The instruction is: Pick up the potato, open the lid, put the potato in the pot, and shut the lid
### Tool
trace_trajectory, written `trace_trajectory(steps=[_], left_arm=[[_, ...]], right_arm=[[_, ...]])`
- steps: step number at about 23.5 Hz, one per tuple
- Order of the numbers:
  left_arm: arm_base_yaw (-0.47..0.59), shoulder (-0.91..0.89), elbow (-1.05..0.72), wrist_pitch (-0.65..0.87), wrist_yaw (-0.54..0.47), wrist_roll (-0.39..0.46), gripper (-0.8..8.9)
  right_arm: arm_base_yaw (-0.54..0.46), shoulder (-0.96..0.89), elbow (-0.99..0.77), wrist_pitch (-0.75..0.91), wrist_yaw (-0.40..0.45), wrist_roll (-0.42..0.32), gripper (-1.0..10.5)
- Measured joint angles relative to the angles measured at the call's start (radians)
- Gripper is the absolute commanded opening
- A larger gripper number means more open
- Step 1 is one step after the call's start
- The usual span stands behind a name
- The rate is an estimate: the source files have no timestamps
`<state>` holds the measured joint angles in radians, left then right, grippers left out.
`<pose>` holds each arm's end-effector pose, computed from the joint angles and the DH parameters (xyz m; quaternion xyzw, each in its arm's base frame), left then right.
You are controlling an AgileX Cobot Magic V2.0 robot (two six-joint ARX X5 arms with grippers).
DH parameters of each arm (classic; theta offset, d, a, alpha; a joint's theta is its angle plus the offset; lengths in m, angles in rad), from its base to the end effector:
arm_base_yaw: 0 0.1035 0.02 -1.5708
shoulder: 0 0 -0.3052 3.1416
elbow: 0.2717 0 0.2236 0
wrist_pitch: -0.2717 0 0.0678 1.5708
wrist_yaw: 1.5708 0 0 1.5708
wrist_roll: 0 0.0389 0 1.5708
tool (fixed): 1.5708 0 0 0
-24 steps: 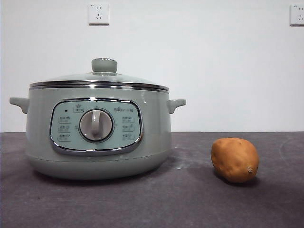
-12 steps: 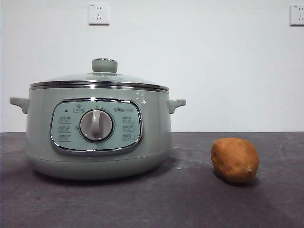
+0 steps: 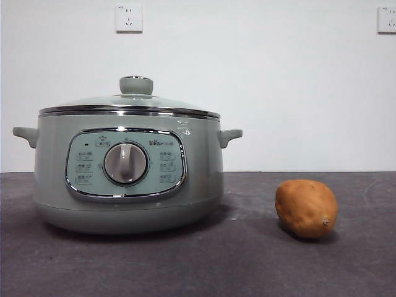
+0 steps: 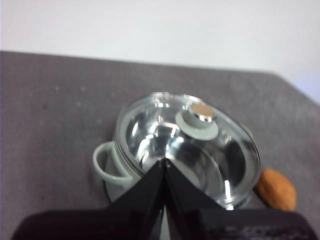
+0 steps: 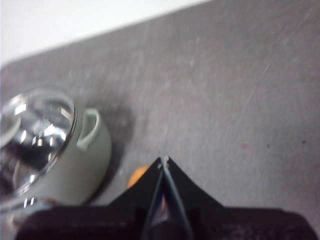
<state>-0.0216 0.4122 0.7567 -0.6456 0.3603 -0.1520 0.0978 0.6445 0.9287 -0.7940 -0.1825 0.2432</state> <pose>0.0221 -0.0142 0.3241 -0.0989 0.1617 -0.1759 0.9660 0.0576 0.0127 0.3531 0.1268 0.2665 0.1036 0.9498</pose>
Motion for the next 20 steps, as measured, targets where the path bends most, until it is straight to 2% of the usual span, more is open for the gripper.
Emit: trace_trajectory(steps=[7, 8, 9, 10, 11, 12, 17, 19, 20], left_arm=[[0.000, 0.193, 0.167, -0.208, 0.060, 0.111, 0.06], [0.000, 0.222, 0.178, -0.224, 0.062, 0.124, 0.68], [0.000, 0.238, 0.179, -0.227, 0.062, 0.129, 1.87], [0.000, 0.251, 0.179, -0.232, 0.062, 0.134, 3.44], [0.000, 0.262, 0.179, -0.232, 0.062, 0.134, 4.15], [0.000, 0.270, 0.179, -0.232, 0.062, 0.135, 4.13], [0.000, 0.271, 0.179, -0.232, 0.062, 0.134, 4.13], [0.000, 0.271, 0.179, -0.228, 0.062, 0.134, 4.13], [0.000, 0.271, 0.179, -0.227, 0.062, 0.134, 4.13]], right_arm=[[0.000, 0.180, 0.125, -0.159, -0.172, -0.125, 0.0], [0.000, 0.205, 0.125, -0.164, -0.191, -0.136, 0.3], [0.000, 0.223, 0.125, -0.168, -0.199, -0.140, 1.2], [0.000, 0.240, 0.125, -0.173, -0.202, -0.146, 2.9], [0.000, 0.253, 0.125, -0.179, -0.202, -0.147, 4.5], [0.000, 0.265, 0.125, -0.183, -0.202, -0.148, 5.7], [0.023, 0.297, 0.125, -0.166, -0.204, -0.140, 5.6], [0.073, 0.325, 0.125, -0.141, -0.194, -0.113, 5.6], [0.111, 0.348, 0.125, -0.129, -0.163, -0.092, 5.6]])
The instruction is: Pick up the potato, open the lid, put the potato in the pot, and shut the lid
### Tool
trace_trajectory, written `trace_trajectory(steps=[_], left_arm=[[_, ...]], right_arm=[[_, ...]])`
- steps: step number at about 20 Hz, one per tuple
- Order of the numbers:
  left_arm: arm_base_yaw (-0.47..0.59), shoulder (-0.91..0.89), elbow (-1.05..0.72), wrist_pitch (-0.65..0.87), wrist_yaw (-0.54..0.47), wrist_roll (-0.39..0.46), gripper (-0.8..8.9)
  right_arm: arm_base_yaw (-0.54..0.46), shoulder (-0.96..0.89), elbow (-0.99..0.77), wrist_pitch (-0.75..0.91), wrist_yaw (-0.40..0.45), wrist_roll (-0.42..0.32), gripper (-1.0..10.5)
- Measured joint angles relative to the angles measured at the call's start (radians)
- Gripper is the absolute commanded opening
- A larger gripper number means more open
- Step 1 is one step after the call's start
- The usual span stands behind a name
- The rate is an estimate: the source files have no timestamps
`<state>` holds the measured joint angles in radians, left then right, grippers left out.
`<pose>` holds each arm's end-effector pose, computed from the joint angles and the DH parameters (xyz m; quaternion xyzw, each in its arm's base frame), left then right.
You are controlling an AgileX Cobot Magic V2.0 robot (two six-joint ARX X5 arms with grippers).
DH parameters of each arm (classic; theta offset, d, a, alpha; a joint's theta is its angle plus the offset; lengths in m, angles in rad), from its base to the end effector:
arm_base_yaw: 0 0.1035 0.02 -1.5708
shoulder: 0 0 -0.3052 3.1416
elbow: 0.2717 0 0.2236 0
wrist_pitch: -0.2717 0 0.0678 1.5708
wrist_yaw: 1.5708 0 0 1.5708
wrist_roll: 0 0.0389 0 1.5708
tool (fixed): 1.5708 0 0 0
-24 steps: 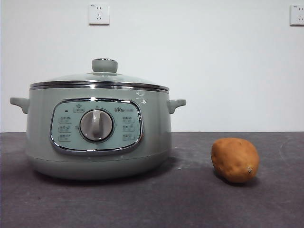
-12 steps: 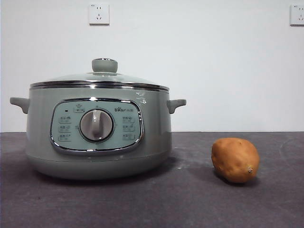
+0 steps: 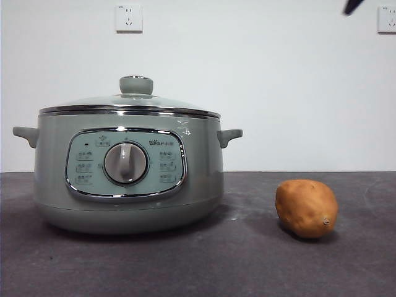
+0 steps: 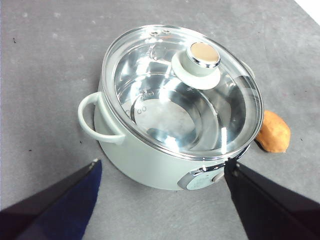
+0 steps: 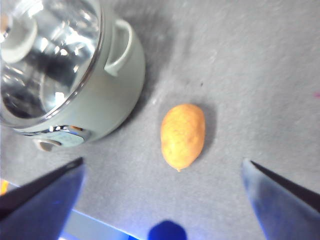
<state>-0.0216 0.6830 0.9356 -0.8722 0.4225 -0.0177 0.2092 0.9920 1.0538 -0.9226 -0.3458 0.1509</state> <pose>0.0605 -0.0173 0.3481 -0.0689 0.3006 -0.2071 0.9284 0.1268 0.0404 0.3530 0.0943 0.4338 0.2169 0.8694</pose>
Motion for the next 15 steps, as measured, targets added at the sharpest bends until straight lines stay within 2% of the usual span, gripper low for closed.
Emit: trace_trajectory(steps=[4, 8, 11, 15], left_arm=[[0.000, 0.000, 0.000, 0.005, 0.000, 0.000, 4.13], [0.000, 0.000, 0.000, 0.007, 0.000, 0.000, 4.13], [0.000, 0.000, 0.000, 0.007, 0.000, 0.000, 4.13], [0.000, 0.000, 0.000, 0.008, 0.000, 0.000, 4.10]], right_arm=[[0.161, 0.114, 0.001, 0.025, 0.182, 0.066, 5.6], [0.292, 0.259, 0.001, 0.065, 0.315, 0.105, 5.6], [0.343, 0.363, 0.001, 0.126, 0.365, 0.116, 5.6], [0.355, 0.489, 0.001, 0.183, 0.402, 0.120, 5.6]])
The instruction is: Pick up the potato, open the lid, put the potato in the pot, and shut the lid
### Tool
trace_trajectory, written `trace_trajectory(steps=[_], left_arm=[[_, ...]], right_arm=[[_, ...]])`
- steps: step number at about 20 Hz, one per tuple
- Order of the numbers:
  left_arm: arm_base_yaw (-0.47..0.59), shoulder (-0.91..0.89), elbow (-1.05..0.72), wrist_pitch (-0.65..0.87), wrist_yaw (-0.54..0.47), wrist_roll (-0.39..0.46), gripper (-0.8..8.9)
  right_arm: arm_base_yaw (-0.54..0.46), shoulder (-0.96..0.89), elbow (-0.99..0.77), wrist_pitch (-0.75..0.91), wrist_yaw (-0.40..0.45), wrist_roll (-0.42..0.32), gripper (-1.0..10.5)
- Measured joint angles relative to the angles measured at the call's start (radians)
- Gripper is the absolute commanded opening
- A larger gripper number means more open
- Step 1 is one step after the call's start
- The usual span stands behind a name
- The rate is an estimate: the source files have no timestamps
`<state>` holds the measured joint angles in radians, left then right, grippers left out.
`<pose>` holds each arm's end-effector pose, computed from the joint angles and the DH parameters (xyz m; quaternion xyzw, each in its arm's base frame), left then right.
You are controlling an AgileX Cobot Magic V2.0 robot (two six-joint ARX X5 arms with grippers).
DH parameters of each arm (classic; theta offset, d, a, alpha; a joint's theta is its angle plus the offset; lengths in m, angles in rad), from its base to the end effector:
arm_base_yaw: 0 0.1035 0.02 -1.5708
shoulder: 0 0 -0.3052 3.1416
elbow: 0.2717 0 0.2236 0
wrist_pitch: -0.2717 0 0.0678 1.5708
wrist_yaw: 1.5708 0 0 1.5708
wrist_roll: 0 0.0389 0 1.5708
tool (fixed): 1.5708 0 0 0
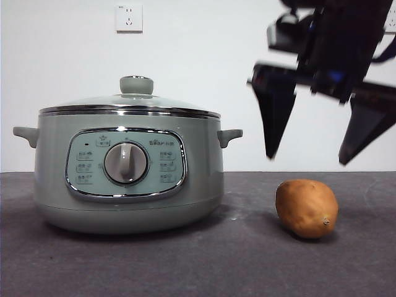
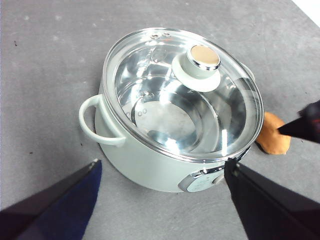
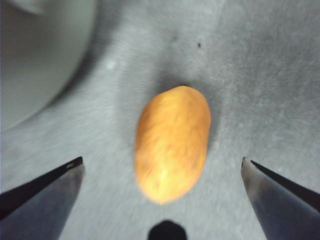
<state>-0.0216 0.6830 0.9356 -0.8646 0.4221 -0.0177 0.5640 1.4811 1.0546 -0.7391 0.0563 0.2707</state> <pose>0.0610 -0.0173 0.3487 -0.0681 0.2971 -0.2072 0.9296 0.2172 0.1348 0.2750 -0.0574 0.5476 0.1370 0.8234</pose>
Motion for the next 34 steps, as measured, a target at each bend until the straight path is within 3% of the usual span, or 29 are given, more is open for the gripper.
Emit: trace_trajectory(steps=[3, 7, 10, 14, 22, 29, 34], left_arm=[[0.000, 0.000, 0.000, 0.001, 0.000, 0.000, 4.09], [0.000, 0.000, 0.000, 0.002, 0.000, 0.000, 4.09], [0.000, 0.000, 0.000, 0.002, 0.000, 0.000, 4.09], [0.000, 0.000, 0.000, 0.002, 0.000, 0.000, 4.09], [0.000, 0.000, 0.000, 0.033, 0.008, -0.002, 4.09], [-0.034, 0.058, 0.000, 0.253, 0.123, -0.071, 4.09], [-0.153, 0.182, 0.000, 0.426, 0.085, -0.100, 4.09]], right_arm=[[-0.002, 0.077, 0.000, 0.055, 0.000, 0.000, 5.6], [-0.001, 0.141, 0.000, 0.083, 0.000, 0.002, 4.2], [-0.001, 0.154, 0.000, 0.084, 0.000, 0.003, 2.9], [-0.001, 0.154, 0.000, 0.081, 0.000, 0.003, 0.0], [-0.001, 0.067, 0.000, 0.010, 0.000, 0.003, 0.0], [-0.001, -0.226, 0.000, -0.159, 0.000, 0.003, 0.0], [-0.001, -0.391, 0.000, -0.235, 0.000, 0.031, 0.0]])
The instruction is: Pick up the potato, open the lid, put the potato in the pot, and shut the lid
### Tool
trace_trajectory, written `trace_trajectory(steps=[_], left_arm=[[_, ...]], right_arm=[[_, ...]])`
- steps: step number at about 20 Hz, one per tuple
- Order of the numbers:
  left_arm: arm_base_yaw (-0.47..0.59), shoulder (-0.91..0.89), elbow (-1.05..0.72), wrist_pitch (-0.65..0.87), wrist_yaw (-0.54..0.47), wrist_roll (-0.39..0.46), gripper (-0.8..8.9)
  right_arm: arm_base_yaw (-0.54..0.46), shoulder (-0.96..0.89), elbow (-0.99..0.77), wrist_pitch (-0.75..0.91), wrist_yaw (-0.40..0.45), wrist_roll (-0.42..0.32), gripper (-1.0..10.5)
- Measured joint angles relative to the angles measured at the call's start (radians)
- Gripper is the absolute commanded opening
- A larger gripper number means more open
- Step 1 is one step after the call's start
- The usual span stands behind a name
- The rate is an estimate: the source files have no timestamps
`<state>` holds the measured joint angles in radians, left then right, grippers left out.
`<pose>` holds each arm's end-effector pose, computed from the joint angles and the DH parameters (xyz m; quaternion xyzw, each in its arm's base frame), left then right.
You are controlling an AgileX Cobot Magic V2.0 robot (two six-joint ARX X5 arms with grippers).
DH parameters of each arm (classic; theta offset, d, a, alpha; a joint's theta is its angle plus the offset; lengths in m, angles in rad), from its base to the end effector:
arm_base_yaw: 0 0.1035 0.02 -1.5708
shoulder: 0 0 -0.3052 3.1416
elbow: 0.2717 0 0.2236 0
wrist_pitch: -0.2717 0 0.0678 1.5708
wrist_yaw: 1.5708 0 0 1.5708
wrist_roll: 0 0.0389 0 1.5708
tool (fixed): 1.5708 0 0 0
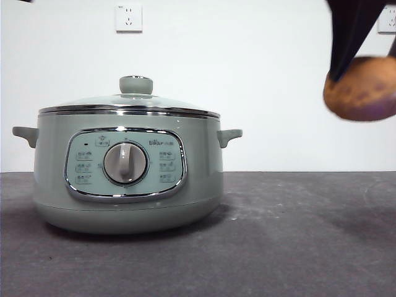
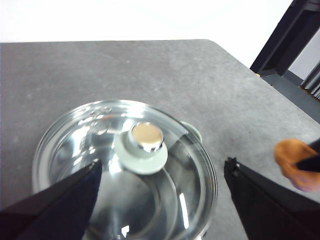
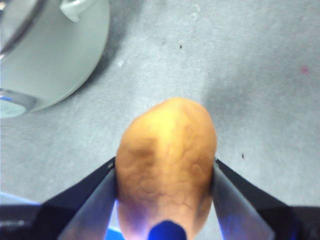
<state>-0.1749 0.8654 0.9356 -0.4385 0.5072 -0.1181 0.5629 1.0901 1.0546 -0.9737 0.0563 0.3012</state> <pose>0.1225 -0.0408 0.3742 -0.0849 0.1997 -0.3176 0.9231 0.1306 0.0798 0.3362 -0.0185 0.4882 0.1478 0.8599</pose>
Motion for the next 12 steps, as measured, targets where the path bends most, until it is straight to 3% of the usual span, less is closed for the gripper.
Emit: trace_trajectory(steps=[8, 12], left_arm=[[-0.275, 0.214, 0.000, 0.197, -0.335, -0.005, 4.08], [-0.357, 0.327, 0.000, 0.286, -0.502, 0.044, 4.08]], right_arm=[[0.000, -0.061, 0.000, -0.085, 0.000, 0.049, 0.0], [0.000, -0.061, 0.000, -0.091, 0.000, 0.057, 0.0]])
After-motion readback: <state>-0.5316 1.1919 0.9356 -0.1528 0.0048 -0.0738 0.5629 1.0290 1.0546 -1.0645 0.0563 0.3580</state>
